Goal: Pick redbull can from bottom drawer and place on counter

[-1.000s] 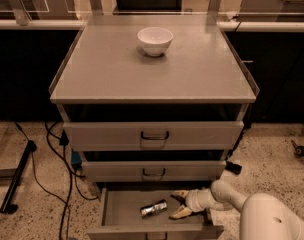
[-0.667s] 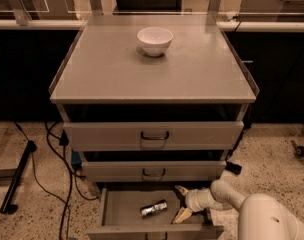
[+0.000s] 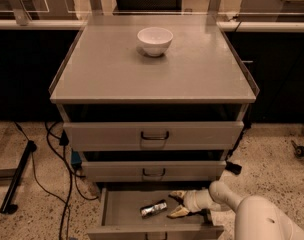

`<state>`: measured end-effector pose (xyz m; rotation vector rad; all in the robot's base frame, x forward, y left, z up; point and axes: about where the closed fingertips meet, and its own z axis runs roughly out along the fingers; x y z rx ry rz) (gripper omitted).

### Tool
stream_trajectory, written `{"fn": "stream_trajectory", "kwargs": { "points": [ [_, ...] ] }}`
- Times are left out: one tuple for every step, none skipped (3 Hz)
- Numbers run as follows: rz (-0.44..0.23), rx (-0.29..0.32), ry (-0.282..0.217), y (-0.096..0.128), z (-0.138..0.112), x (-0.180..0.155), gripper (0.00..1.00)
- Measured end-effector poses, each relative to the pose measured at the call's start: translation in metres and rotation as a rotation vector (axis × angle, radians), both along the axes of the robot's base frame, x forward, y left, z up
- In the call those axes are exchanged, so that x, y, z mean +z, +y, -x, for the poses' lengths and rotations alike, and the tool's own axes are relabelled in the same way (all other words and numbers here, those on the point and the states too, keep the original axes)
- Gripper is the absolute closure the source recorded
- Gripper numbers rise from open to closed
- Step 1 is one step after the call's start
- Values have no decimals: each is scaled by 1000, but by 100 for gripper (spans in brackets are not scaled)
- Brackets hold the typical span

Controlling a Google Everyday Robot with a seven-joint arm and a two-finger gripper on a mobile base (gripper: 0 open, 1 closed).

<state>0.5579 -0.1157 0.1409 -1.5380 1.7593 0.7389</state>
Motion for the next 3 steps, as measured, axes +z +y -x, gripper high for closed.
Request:
{"fn": "stream_trajectory", "kwargs": {
  "points": [
    [-15, 5, 2, 7, -1, -6, 32],
    [-35, 20, 15, 19, -2, -17, 32],
    [-50, 38, 25, 30, -2, -25, 33]
  ]
}}
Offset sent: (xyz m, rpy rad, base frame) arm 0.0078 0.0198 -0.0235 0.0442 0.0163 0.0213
